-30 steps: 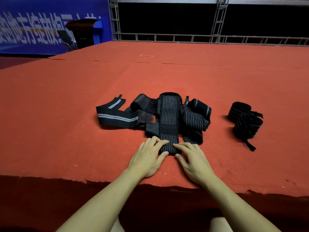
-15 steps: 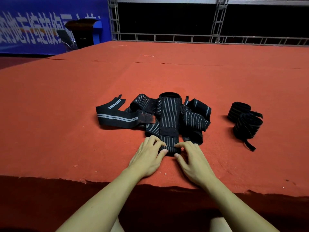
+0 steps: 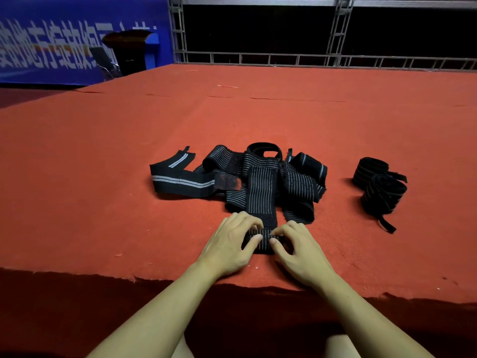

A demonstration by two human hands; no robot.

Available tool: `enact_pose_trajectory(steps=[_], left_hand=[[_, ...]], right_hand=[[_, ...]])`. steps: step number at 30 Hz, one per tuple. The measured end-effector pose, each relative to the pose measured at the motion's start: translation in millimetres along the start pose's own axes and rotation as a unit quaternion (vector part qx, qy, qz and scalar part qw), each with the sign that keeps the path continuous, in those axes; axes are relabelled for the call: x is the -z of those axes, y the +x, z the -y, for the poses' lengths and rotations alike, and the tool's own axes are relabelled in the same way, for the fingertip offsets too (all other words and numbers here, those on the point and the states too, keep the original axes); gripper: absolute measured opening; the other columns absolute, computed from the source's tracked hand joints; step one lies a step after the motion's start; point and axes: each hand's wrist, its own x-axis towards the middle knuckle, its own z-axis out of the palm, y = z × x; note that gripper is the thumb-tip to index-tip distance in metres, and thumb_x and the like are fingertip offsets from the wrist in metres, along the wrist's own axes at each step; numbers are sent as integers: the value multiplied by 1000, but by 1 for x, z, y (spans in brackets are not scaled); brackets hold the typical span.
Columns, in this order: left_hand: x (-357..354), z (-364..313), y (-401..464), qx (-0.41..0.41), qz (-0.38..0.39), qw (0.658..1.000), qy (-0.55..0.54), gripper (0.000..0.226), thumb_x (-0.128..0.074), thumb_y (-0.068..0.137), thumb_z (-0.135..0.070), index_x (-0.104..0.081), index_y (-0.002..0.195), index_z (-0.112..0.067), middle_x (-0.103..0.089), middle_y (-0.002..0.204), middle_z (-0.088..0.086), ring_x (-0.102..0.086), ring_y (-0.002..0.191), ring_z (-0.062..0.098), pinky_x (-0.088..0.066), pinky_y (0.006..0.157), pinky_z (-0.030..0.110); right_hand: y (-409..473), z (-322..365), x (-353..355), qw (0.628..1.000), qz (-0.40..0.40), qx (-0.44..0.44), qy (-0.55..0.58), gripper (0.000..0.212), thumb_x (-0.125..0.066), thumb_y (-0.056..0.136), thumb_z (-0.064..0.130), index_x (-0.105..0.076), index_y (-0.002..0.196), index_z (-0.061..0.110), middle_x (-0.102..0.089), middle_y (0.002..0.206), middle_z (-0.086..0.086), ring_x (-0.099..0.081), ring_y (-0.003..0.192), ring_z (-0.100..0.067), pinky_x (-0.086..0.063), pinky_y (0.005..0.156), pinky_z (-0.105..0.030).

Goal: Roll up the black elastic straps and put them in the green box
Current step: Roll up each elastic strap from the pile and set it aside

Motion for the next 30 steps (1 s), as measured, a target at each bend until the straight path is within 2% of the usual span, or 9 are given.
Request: enact_pose_trajectory(steps=[4,10,14,18,25,28,30], left_hand=[[-3,2,-3,-19,-21,1000,-7,12,-62,98,-32,-64,106,-24,-53,105,-15,-54,98,9,-49,87,32],[-3,4,-2,6,6,1000,19,34,-65,90,-48,-65,116,-26,-50,117,-14,-51,110,9,-46,97,33],[-4,4,-2,23,26,998,45,38,-60,89,-51,-63,121,-31,-46,120,-15,-48,113,8,-43,101,35],[-5,6,0,38,46,997,44,37,-53,95,-52,-60,126,-33,-46,118,-18,-46,112,7,-42,103,34],[-3,3,-1,27,16,999,33,32,-51,98,-51,-58,124,-32,-57,113,-19,-50,106,5,-42,98,31],[0,-1,-2,4,-2,1000,18,22,-54,99,-43,-62,113,-29,-62,105,-17,-52,97,8,-43,92,33],[0,-1,-3,-16,-11,1000,15,16,-57,99,-37,-64,105,-25,-61,100,-14,-52,93,10,-44,88,35]], right_hand=[[0,-1,-2,1000,-8,-14,-6,23,-58,99,46,-67,116,32,-55,103,21,-50,101,-1,-43,92,-24],[0,-1,-2,999,-29,-19,2,17,-63,97,41,-61,112,35,-56,109,22,-51,105,-1,-46,92,-26],[0,-3,-2,1000,-18,-9,-5,25,-64,92,45,-61,115,35,-51,116,22,-49,111,-2,-43,96,-24],[0,-6,-2,1000,-2,-8,-19,33,-71,91,39,-62,122,32,-53,118,18,-50,112,-5,-44,100,-28],[1,-4,-2,1000,-5,-13,-18,26,-59,98,42,-61,121,30,-56,111,18,-51,107,-7,-44,98,-32],[-1,-1,1,1000,-3,-1,-10,29,-49,95,50,-62,111,30,-56,104,19,-49,101,-6,-44,94,-31],[-1,0,1,1000,-5,7,-2,30,-48,94,51,-64,105,28,-54,104,18,-48,102,-7,-43,93,-28]])
